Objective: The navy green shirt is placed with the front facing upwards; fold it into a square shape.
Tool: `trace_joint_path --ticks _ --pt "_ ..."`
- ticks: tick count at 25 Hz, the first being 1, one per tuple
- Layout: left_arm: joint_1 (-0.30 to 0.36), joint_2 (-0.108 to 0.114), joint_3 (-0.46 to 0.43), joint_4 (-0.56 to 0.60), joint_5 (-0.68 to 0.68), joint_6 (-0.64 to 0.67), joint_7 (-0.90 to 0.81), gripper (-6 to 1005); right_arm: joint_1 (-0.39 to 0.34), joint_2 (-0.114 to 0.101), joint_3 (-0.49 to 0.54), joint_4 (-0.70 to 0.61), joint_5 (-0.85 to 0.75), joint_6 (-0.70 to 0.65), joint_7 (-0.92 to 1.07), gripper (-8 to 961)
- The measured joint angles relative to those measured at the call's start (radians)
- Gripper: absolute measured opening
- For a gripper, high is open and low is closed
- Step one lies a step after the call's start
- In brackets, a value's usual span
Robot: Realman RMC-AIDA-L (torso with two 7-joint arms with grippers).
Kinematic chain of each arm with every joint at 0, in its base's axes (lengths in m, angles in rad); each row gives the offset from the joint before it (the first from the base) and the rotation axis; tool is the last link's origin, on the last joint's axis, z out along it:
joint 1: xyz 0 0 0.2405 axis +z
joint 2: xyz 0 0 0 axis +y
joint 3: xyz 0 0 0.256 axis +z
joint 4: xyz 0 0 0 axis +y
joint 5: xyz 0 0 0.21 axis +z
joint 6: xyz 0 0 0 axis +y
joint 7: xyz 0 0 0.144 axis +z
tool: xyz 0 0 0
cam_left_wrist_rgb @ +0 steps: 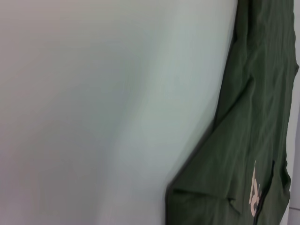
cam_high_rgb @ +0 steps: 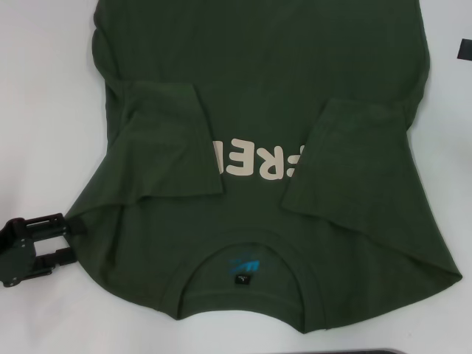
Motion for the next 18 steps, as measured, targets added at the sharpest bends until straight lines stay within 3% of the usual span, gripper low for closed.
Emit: trace_joint_path --ticks 18 --pt "0.012 0.003 -0.052 -0.002 0.001 0.011 -0.038 690 0.0 -0.004 0.0 0.01 0.0 0.004 0.0 717"
